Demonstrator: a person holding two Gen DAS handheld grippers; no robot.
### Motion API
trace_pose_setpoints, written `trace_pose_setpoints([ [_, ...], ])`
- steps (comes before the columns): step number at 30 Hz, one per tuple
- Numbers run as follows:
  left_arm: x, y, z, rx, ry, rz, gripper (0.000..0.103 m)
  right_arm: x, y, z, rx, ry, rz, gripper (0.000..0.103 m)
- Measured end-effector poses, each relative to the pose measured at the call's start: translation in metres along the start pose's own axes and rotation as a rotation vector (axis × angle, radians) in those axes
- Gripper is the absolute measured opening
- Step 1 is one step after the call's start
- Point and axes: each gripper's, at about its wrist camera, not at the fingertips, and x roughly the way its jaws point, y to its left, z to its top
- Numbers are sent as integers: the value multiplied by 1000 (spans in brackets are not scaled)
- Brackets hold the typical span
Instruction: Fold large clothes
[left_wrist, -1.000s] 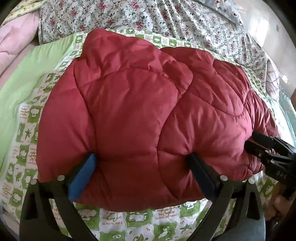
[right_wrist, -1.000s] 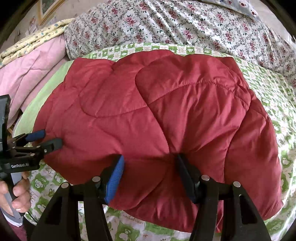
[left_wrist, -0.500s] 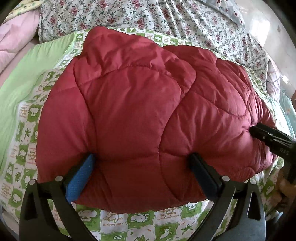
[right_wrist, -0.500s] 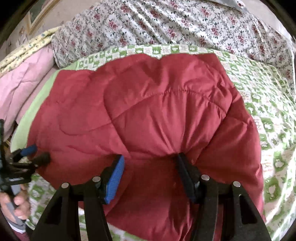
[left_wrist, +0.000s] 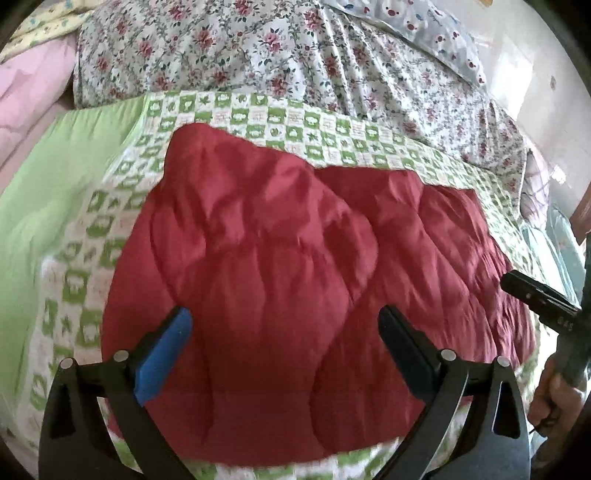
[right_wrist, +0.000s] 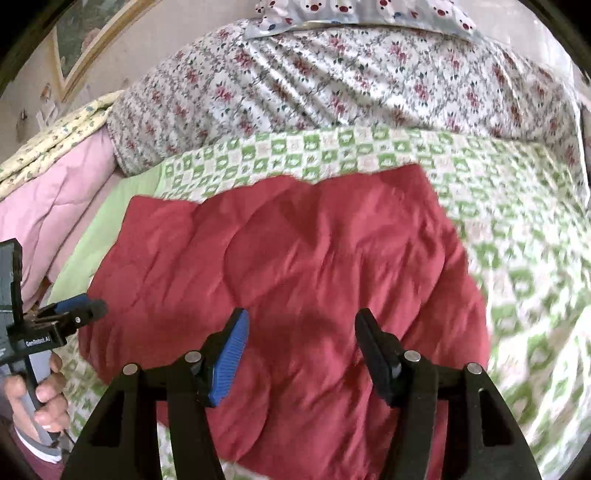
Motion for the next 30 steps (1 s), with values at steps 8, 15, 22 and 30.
trace_pose_setpoints([
  [8, 66, 16, 25, 1, 121, 72, 99, 58, -32, 18, 47, 96, -38, 59],
  [15, 96, 20, 37, -14, 157, 113, 99, 86, -50, 28, 95, 131, -57, 59],
  [22, 106, 19, 37, -11, 152, 125, 100, 94, -56, 26, 114, 113, -62, 59],
  [30, 98, 22, 40, -15, 140, 98, 98, 95, -57, 26, 116, 110, -64, 59],
])
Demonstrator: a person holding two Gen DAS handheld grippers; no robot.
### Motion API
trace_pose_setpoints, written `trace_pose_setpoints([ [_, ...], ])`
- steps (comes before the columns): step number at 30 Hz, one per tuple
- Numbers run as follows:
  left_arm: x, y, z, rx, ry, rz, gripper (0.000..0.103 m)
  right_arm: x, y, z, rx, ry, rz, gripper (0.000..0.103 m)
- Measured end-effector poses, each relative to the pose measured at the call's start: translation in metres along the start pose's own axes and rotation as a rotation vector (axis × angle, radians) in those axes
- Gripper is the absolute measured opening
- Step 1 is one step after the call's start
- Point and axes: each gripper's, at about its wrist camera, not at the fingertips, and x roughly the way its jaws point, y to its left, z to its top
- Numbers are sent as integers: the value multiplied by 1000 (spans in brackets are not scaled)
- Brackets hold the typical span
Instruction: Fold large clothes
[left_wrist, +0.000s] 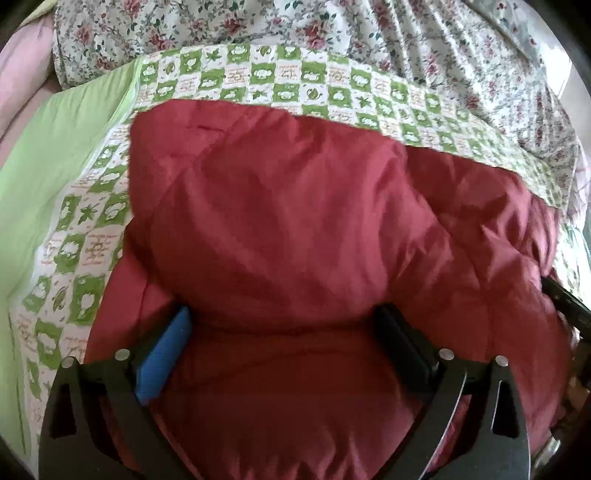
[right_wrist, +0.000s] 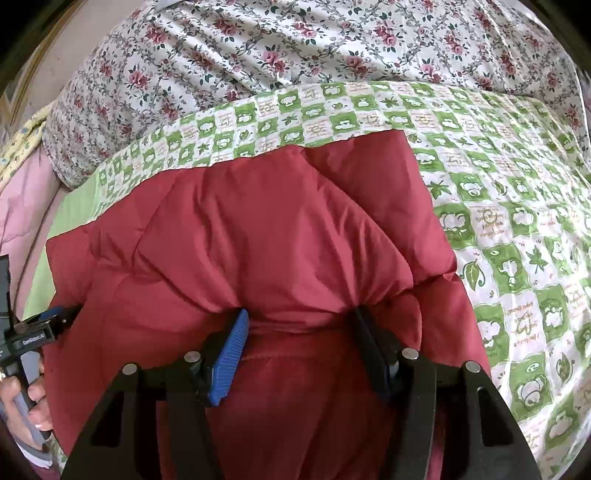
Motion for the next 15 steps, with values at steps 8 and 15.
trace_pose_setpoints([
  [8, -79, 5, -52, 5, -87, -98, 98, -55, 10, -16, 3, -103, 45, 63],
  [15, -85, 0, -92, 29, -63, -94, 98, -102, 32, -77, -104, -77, 49, 62],
])
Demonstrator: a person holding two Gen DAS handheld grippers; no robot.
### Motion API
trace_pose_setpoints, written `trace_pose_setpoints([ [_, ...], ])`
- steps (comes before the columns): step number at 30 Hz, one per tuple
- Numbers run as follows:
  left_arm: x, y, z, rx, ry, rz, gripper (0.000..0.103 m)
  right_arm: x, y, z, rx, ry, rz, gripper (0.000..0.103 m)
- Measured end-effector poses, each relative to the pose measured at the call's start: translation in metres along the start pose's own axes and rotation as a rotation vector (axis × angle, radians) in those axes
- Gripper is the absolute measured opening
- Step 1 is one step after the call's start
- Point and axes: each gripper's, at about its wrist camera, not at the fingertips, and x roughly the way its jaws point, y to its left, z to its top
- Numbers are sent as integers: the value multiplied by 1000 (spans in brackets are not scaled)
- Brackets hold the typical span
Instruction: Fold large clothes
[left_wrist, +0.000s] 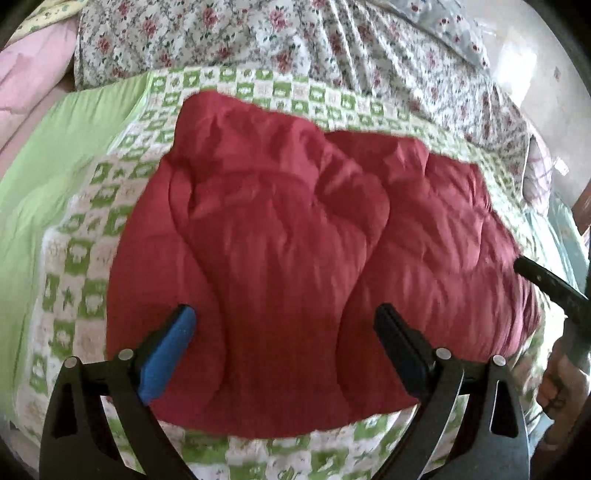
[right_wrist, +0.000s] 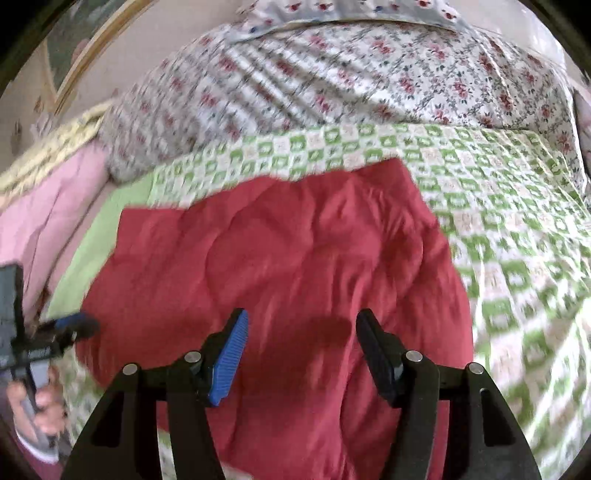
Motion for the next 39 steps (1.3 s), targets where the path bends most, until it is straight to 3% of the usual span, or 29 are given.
trace_pose_setpoints([
  [3, 10, 2, -7, 3, 16, 15, 98, 10, -8, -18, -16, 57, -61, 61],
  [19, 17, 7, -19, -9, 7, 20, 100, 16, -17, -29, 23, 87, -59, 62],
  [23, -10, 2, -25, -5, -32, 8, 99, -6, -15, -30, 46, 44, -50, 63],
  [26, -16, 4, -32, -11, -43, -18, 99, -26, 4, -33, -20, -8, -53, 66],
  [31, 8, 4, -36, 5, -2, 7, 100, 3, 10, -40, -64, 102, -98, 65],
  [39, 16, 0, -36, 15, 17, 23, 101, 12, 6, -43, -62, 121, -85, 66],
])
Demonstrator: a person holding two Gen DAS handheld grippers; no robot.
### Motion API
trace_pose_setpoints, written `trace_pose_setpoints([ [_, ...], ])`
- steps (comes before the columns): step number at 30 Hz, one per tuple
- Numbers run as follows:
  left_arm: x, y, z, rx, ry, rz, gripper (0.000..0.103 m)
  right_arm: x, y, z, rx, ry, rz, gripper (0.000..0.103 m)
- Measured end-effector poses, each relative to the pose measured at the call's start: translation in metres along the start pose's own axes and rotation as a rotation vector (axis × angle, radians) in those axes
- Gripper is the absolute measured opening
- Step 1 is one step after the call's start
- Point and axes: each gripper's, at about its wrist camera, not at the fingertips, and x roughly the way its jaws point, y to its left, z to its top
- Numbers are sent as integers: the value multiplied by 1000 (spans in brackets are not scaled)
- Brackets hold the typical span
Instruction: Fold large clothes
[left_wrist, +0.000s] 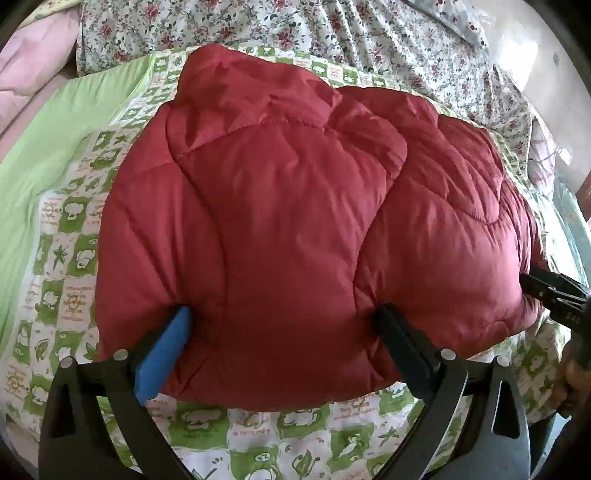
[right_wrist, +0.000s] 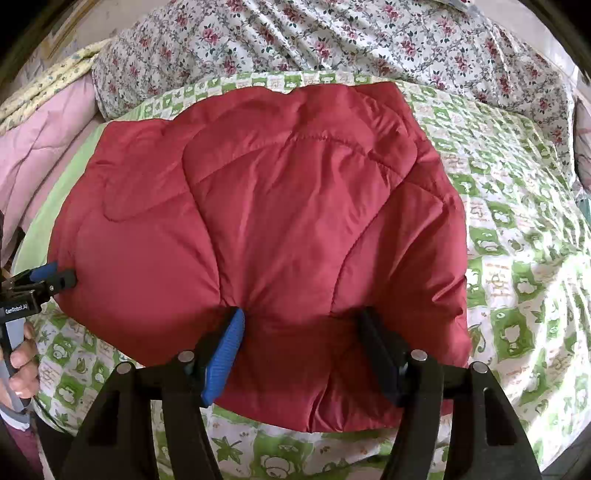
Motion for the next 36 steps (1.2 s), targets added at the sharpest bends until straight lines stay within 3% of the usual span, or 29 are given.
trace_pose_setpoints([
  [11, -14, -5, -1, 23, -6, 36, 102, -32, 1, -12, 64, -81, 55, 67],
  [16, -35, -8, -16, 36, -27, 55, 102, -60, 19, -31, 33, -126, 87, 82],
  [19, -43, -9, -27, 38, -34, 80, 102, -72, 32, -43, -3, -142, 89, 84],
  [23, -52, -13, -40, 53, -35, 97, 102, -76, 44, -56, -38, -133, 83, 94],
  [29, -62, -17, -49, -72, 8, 41, 102, -86, 60, -62, -17, -145, 100, 97],
  [33, -84, -30, -42, -63, -56, 59, 102, -109, 70, -50, -12, -216, 116, 99],
  [36, -101, -35, -31, -39, -98, 86, 102, -123, 78, -39, -45, -253, 77, 102],
])
